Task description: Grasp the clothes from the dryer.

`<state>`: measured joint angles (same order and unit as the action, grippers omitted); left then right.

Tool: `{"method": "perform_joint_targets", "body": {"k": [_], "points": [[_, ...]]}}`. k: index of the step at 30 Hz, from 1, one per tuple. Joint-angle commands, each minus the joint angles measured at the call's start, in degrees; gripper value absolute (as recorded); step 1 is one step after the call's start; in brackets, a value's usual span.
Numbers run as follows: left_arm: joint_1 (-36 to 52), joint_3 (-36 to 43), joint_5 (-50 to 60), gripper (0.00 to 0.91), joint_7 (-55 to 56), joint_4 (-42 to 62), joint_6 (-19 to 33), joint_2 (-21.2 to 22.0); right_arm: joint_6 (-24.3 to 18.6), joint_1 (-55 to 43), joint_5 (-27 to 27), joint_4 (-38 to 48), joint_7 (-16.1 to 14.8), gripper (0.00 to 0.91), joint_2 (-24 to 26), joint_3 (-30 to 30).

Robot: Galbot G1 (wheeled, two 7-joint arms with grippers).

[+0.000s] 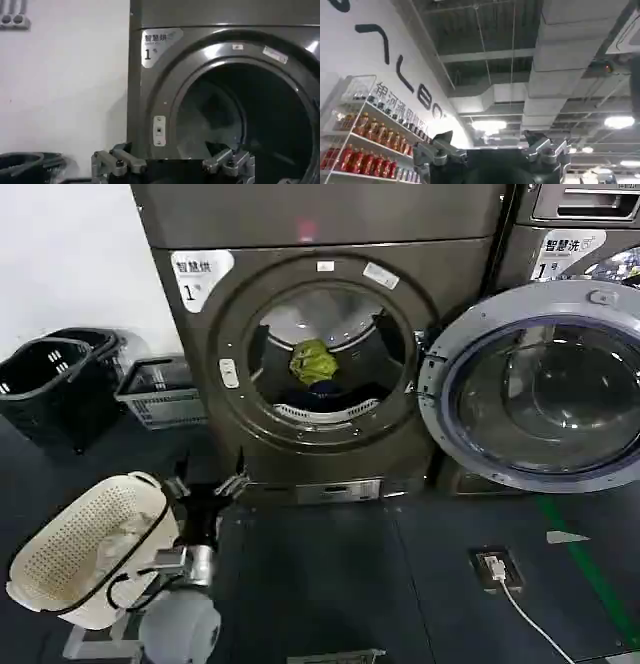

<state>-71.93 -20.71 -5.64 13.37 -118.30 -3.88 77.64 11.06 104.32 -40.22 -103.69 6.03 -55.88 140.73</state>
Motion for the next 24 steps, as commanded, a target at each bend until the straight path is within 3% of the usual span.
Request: {"method": "perform_joint_targets", "body": {"k": [1,24], "points": [[-0.6,0.3,0.0,0.907,1.8,-0.7,-1.1,0.3,-3.5,-0.2,1.2,0.3,-1.2,0.907,-0.4,-0.6],[-0.8,0.3,1.0,0.907,1.7,-1.4,-2.2,0.3,-4.7,0.2,0.6,-0.5,-3.2,0.907,-1.0,0.3]]}}
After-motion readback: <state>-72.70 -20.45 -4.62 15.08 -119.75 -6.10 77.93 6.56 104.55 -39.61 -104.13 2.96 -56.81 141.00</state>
